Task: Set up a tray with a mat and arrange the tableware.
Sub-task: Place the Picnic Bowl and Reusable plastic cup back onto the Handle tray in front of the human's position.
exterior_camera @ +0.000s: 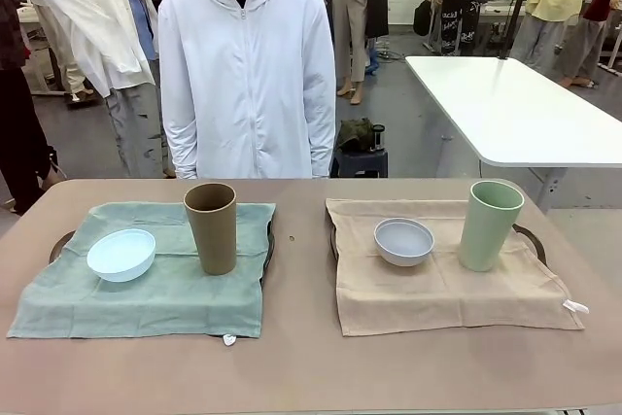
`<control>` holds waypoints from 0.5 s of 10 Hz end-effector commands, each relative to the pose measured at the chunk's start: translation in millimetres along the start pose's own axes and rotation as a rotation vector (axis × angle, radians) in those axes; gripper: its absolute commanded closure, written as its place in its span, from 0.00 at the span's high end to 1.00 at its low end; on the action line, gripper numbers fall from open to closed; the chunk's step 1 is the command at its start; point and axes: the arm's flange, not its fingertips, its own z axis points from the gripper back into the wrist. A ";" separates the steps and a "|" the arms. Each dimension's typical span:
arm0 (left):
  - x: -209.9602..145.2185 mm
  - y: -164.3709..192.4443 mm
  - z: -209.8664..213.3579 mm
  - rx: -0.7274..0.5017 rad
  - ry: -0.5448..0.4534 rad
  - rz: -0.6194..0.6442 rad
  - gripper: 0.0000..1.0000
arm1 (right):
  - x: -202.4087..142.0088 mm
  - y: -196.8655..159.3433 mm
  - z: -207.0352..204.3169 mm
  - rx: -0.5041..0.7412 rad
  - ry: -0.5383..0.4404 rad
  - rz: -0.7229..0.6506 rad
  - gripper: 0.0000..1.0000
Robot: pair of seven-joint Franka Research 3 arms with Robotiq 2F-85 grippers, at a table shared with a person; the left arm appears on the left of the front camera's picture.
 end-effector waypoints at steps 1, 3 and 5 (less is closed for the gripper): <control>-7.8 2.6 -1.1 0.027 0.022 0.006 0.83 | 3.3 -6.6 -10.8 0.033 -0.012 0.000 1.00; 0.0 0.0 0.0 0.000 0.000 0.000 0.83 | 0.0 0.0 0.0 0.000 0.000 0.000 1.00; 0.0 0.0 0.0 0.000 0.000 0.000 0.83 | 0.0 0.0 0.0 0.000 0.000 0.000 1.00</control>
